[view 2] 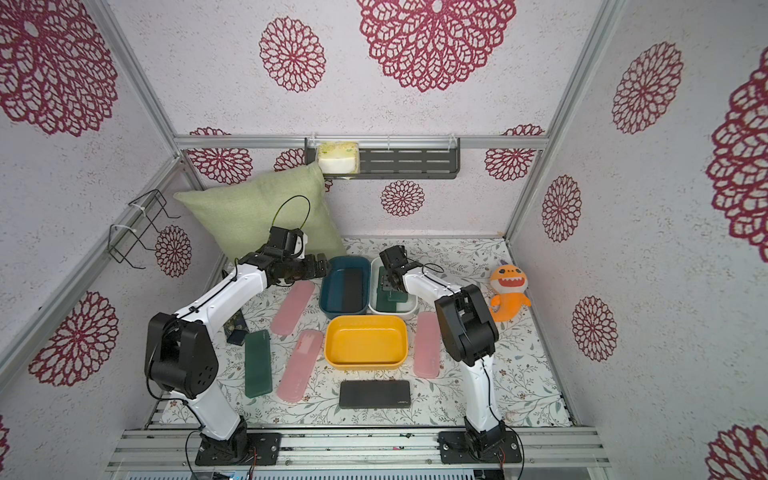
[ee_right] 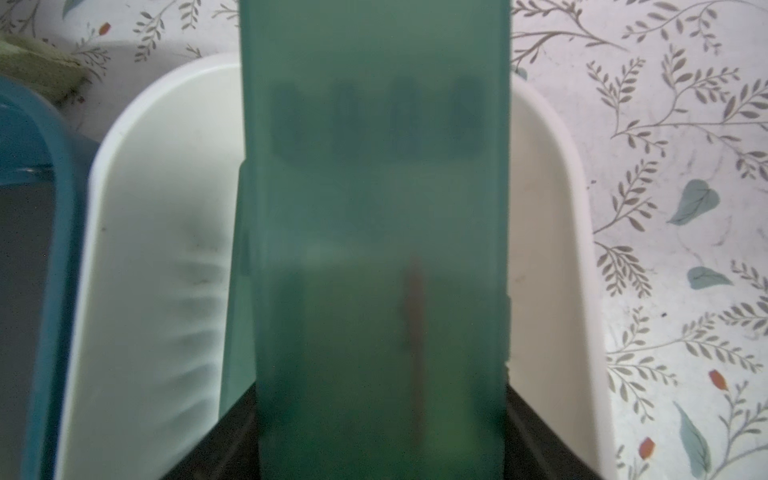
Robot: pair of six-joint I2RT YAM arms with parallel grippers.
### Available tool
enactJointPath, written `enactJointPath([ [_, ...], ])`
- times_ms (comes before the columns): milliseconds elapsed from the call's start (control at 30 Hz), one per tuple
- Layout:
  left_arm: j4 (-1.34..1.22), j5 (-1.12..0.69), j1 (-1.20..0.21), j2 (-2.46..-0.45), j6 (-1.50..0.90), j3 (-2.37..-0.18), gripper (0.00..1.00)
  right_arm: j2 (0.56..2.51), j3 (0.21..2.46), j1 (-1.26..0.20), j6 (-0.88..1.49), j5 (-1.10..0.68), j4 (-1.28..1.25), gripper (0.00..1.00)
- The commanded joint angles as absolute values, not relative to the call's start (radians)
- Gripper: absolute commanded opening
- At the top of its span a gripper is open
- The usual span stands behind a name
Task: Place the pencil cases by color into the storage box
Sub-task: Place the pencil case at the storage box.
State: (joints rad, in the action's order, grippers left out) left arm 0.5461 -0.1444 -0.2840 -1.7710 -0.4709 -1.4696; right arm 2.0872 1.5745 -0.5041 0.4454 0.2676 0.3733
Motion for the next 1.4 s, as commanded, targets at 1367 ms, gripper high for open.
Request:
enactJointPath([
  [1367,0.561,-0.146,-0.272,-1.741,-0.445,-1.45,0.97,2.128,1.674,-0.528,0.44,0.337,0.495,0.7],
])
